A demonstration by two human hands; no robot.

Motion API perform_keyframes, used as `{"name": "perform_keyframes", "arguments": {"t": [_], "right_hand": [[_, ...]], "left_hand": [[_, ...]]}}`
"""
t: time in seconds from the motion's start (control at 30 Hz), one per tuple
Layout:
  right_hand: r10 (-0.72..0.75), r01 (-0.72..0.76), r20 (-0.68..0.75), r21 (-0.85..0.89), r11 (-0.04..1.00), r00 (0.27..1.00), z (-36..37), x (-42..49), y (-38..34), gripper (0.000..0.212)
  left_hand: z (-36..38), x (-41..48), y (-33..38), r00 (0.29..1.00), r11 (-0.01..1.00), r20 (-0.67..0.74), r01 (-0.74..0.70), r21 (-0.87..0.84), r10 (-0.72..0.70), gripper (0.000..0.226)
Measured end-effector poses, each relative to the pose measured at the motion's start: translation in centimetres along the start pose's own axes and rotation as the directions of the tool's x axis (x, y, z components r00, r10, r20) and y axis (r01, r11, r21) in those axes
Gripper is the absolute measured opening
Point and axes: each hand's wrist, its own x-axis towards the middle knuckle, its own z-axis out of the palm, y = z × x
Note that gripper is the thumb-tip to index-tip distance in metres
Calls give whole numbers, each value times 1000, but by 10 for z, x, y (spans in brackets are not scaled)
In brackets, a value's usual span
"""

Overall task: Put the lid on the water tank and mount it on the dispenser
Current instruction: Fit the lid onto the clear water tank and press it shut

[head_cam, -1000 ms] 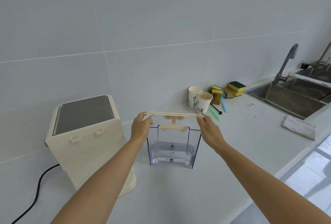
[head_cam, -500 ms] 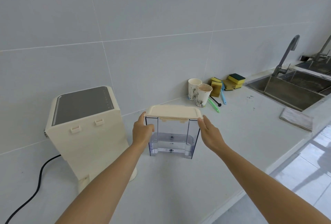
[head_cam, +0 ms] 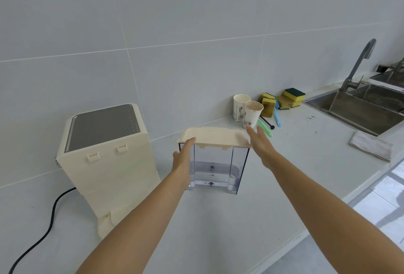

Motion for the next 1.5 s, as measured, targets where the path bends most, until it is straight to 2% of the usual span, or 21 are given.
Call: {"name": "perform_keyframes", "arguments": {"t": [0.1,0.23,0.37,0.43,0.73,0.87,1.1,1.3,1.4,1.5], "right_hand": [[-6,2,63,65,998,998,10,10,-3,65],[26,-31,120,45,998,992,16,19,-2,61],[29,-29,151,-5,1000,988,13,23,0,39],[21,-17,162,-24,1000,987,11,24,2,29],[6,22,225,-122,992,974,0,8,8,19],[14,23,237,-155,988,971,-3,-4,8,30],[72,31,268,-360,932,961,10,-20,6,42],[77,25,319,-304,952,945,24,-34,8,38],[76,33,324,-320,947,943,25,-35,6,39],[136,20,349,-408,913,927,17,-28,0,49]], "left_hand": [[10,2,2,1000,1000,-14,6,-2,-7,91],[19,6,5,998,1000,-61,-5,-8,4,87],[23,9,6,995,999,-101,-19,40,23,71],[23,12,7,995,998,-97,-32,54,37,67],[19,30,11,989,979,-44,-132,154,140,75],[20,39,16,983,967,18,-182,175,182,67],[30,50,30,976,974,141,-185,135,166,45],[33,53,37,965,967,225,-176,182,134,44],[32,51,39,962,951,225,-206,230,154,41],[32,41,40,950,888,163,-308,342,266,30]]}}
